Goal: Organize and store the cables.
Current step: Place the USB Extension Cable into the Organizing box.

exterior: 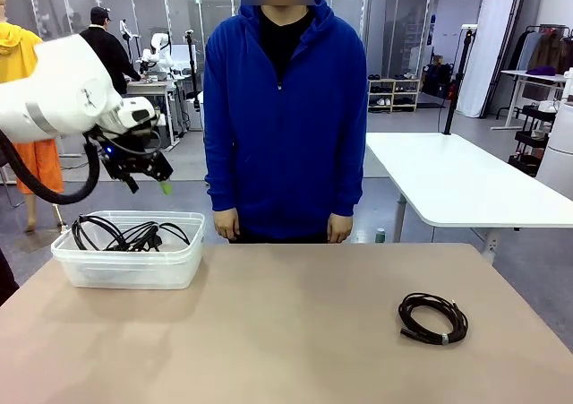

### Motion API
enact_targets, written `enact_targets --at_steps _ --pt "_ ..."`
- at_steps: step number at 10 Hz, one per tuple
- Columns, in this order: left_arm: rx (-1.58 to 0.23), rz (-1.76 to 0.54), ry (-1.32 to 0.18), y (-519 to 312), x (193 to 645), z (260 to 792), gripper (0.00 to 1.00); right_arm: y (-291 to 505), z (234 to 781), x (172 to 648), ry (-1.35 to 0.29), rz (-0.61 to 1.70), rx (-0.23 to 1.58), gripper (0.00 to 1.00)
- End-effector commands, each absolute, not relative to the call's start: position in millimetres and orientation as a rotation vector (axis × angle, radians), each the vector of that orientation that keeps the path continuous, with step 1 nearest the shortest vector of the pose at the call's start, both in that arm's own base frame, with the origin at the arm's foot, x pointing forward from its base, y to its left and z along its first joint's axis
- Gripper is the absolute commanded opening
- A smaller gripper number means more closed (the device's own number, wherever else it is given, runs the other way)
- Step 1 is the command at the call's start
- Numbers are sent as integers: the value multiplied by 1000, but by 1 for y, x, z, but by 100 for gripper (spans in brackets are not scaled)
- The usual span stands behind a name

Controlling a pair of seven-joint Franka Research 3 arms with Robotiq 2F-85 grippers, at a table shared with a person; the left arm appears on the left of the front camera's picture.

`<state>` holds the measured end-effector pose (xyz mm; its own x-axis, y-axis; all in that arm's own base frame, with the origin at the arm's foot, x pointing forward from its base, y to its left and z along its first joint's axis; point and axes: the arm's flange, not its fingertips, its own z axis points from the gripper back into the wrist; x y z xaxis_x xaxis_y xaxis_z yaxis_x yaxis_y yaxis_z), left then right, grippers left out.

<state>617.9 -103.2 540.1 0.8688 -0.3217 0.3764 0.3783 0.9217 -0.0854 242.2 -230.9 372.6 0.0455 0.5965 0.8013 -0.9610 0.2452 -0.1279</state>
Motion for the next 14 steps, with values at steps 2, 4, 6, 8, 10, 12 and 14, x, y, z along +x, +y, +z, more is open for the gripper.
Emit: enact_targets --at_steps 2,4,6,8,10,12,14 --pt "-194 -539 -403 -82 554 556 100 -227 374 243 -878 1245 523 100" --pt "-201 -607 -439 -62 517 562 100 -227 374 243 -878 1245 523 100" --pt "-218 -672 -477 -28 466 556 100 -227 374 243 -878 1245 523 100" --pt "-153 -819 -471 6 428 538 100 -227 374 243 -878 1245 523 100" --pt "-202 -920 -513 46 395 532 100 -227 374 243 -878 1245 523 100" --pt "-298 -948 -567 72 392 516 100 -227 374 243 -878 1245 523 100" --pt "-356 -939 -621 89 382 499 100 -227 374 243 -878 1245 523 100"
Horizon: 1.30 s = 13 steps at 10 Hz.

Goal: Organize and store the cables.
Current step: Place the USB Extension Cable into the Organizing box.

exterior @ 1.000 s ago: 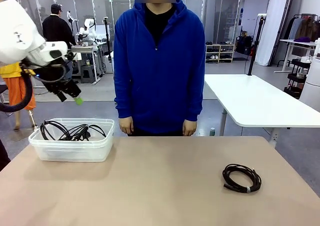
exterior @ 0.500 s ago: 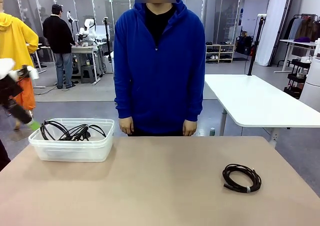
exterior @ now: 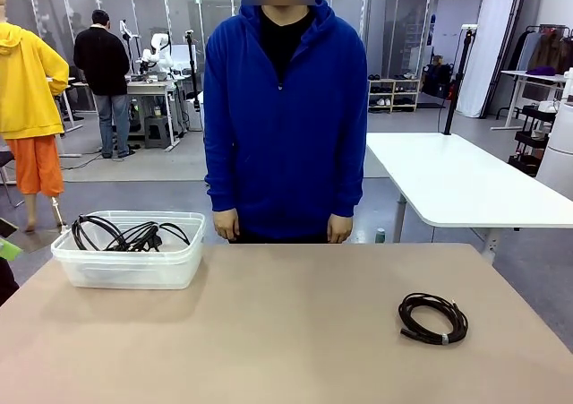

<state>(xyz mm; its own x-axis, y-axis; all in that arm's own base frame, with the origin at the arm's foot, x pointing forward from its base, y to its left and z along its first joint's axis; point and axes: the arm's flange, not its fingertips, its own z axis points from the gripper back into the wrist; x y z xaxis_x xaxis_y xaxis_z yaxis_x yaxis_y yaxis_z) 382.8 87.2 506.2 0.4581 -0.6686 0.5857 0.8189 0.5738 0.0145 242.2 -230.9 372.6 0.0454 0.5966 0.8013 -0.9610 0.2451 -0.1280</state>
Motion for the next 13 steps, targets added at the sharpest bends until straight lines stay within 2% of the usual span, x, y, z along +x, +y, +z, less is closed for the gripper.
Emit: enact_targets --at_steps 1,2,6,7,13 --pt "-453 -949 -695 102 382 489 100 -227 374 243 -878 1245 523 100" --pt "-537 -958 -759 113 386 479 100 -227 374 243 -878 1245 523 100" --pt "-583 -1021 -758 131 398 475 100 -227 374 243 -878 1245 523 100" --pt "-537 -965 -762 120 382 467 100 -227 374 243 -878 1245 523 100" --pt "-537 -965 -762 120 382 467 100 -231 373 242 -879 1275 521 100"
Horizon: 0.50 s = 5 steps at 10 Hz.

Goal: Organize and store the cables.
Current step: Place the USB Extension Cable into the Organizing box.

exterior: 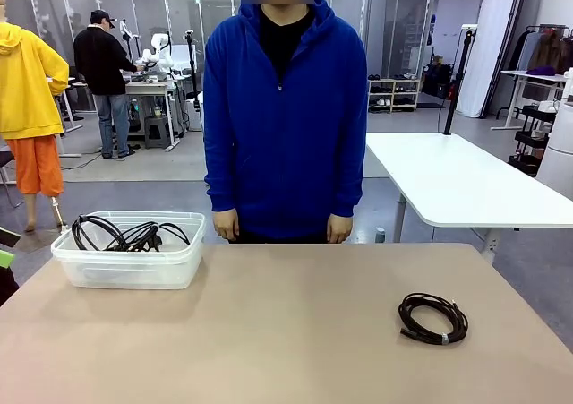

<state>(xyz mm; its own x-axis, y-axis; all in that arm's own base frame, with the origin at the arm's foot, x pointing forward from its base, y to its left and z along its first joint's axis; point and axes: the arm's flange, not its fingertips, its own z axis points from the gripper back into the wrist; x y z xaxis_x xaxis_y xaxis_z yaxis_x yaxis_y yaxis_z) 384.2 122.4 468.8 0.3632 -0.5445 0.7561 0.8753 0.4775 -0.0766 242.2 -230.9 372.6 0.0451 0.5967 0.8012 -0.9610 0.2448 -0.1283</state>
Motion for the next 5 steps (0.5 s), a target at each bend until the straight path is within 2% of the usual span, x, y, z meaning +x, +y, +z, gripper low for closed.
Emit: enact_targets --at_steps 1,3,5 --pt "-537 -965 -762 120 382 467 100 -227 379 232 -787 1350 486 100" --pt "-537 -965 -762 120 382 467 100 -201 380 267 -663 1463 444 100" --pt "-537 -965 -762 120 382 467 100 -155 391 308 -478 1640 306 100"
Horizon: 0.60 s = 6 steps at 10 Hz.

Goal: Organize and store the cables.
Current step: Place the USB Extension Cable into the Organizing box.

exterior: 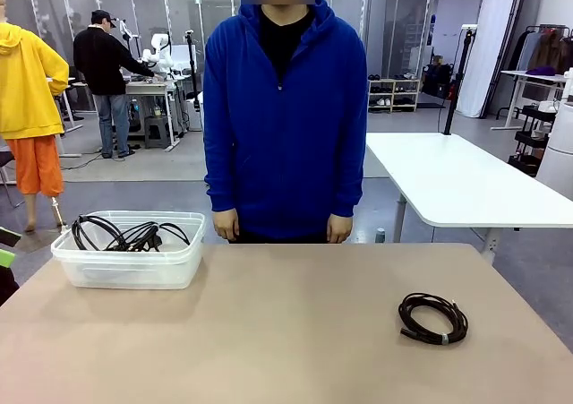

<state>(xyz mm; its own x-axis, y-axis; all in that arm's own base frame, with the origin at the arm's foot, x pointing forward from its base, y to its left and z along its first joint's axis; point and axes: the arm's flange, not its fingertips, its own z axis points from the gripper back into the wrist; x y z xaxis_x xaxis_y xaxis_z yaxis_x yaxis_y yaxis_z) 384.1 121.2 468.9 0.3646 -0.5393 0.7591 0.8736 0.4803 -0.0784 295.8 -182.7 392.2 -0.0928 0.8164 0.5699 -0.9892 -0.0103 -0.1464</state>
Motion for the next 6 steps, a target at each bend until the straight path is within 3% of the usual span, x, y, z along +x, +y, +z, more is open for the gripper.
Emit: enact_targets --at_steps 1,6 --pt "-537 -965 -762 120 382 467 100 -132 389 322 -422 1662 282 100" --pt "-537 -965 -762 120 382 467 100 -30 356 348 -196 1710 100 100"
